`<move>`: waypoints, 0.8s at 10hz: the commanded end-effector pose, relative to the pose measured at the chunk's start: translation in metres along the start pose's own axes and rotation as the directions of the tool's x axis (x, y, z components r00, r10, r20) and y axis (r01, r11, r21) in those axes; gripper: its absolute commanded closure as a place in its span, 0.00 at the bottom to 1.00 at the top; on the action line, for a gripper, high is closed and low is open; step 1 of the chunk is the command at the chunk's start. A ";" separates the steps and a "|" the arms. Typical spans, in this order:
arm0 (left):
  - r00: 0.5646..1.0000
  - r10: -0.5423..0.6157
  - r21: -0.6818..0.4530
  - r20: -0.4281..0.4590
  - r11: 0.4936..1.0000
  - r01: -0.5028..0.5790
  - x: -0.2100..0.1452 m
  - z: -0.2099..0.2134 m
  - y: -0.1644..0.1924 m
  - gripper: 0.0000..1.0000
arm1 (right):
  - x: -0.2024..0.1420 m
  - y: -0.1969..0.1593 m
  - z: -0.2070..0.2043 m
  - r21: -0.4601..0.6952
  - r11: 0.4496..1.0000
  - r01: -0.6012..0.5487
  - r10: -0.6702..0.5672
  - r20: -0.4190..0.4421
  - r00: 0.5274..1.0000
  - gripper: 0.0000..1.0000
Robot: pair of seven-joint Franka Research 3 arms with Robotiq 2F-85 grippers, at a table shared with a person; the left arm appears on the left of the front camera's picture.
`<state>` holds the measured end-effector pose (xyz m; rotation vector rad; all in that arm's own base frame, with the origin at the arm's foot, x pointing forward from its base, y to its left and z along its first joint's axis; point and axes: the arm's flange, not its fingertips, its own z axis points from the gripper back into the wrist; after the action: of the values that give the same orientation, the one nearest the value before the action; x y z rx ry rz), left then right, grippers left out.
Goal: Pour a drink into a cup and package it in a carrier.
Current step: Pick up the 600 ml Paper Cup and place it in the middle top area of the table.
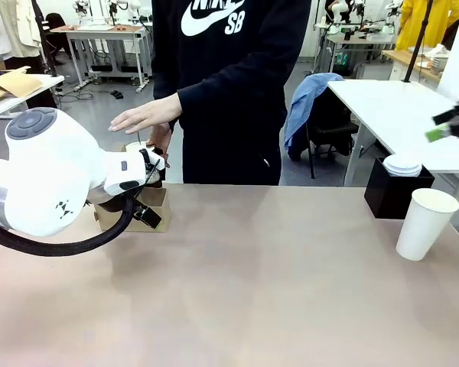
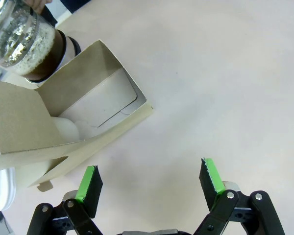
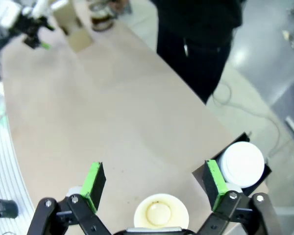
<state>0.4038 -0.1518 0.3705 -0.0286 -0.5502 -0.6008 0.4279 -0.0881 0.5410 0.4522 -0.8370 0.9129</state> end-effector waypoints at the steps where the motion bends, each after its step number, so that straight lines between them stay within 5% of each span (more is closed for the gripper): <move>1: 1.000 0.000 0.000 0.000 1.000 0.000 0.000 0.000 0.000 0.00 | -0.064 -0.032 0.015 0.108 0.992 -0.063 0.046 0.158 0.986 0.00; 4: 1.000 0.000 0.000 0.000 1.000 0.000 0.000 0.000 0.000 0.00 | -0.160 -0.064 0.009 0.185 0.979 -0.092 0.022 0.349 0.937 0.00; 6: 1.000 0.000 0.000 0.000 1.000 0.000 0.000 0.000 0.000 0.00 | -0.159 -0.062 -0.011 0.129 0.990 -0.048 -0.005 0.383 0.924 0.00; 8: 1.000 0.000 0.000 0.000 1.000 0.000 0.000 0.000 0.000 0.00 | -0.172 -0.035 0.019 0.135 0.988 -0.079 0.023 0.375 0.927 0.00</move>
<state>0.4038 -0.1519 0.3703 -0.0285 -0.5498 -0.6009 0.4056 -0.2031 0.3928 0.7760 -1.1245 0.9308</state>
